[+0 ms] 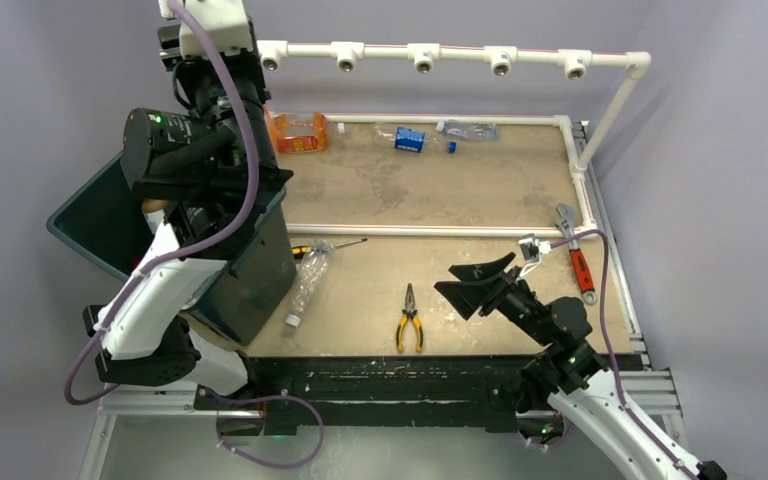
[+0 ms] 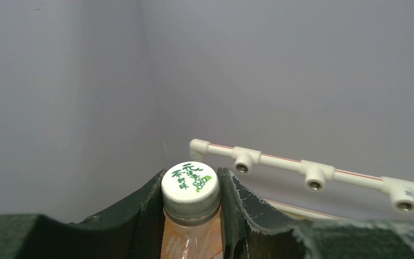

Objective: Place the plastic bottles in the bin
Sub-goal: Place the plastic bottle in the trash bin.

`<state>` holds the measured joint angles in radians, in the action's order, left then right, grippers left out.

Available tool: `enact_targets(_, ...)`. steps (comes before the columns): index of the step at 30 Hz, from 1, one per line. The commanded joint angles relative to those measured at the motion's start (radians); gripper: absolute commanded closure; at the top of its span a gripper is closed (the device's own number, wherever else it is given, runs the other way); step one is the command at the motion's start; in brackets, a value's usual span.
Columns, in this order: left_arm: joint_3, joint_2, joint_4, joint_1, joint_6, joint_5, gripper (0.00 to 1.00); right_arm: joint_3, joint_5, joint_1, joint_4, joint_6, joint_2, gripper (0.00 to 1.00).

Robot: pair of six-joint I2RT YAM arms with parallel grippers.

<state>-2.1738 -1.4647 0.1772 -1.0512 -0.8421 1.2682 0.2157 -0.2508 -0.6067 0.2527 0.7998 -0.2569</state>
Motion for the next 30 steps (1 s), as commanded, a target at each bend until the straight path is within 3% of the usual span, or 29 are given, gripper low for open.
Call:
enact_targets(1, -0.002, -0.029, -0.059, 0.107, 0.013, 0.005, 1.0, 0.028, -0.03, -0.003, 0.018, -0.043, -0.014, 0.01)
enact_targets(7, 0.075, -0.033, -0.094, 0.258, 0.103, 0.024, 1.0, 0.056, -0.021, -0.003, -0.035, -0.081, 0.026, 0.01)
enact_targets(13, 0.294, 0.006, -0.145, 0.562, 0.298, 0.015, 1.0, 0.039, -0.024, -0.003, -0.037, -0.079, 0.073, 0.01)
enact_targets(16, 0.35, 0.007, -0.175, 0.649, 0.394, 0.039, 1.0, 0.032, -0.034, -0.004, -0.06, -0.081, 0.098, 0.01)
enact_targets(21, 0.469, 0.057, -0.173, 0.703, 0.492, 0.069, 1.0, 0.008, -0.014, -0.004, -0.109, -0.087, 0.178, 0.01)
enact_targets(28, 0.779, 0.2, -0.219, 0.706, 0.748, 0.091, 1.0, 0.025, -0.024, -0.002, -0.129, -0.113, 0.173, 0.01)
enact_targets(29, 0.8, 0.212, -0.249, 0.706, 0.789, 0.084, 0.97, 0.03, -0.022, -0.003, -0.138, -0.119, 0.168, 0.01)
enact_targets(30, 0.822, 0.228, -0.267, 0.706, 0.819, 0.078, 0.88, 0.034, -0.021, -0.004, -0.144, -0.123, 0.164, 0.01)
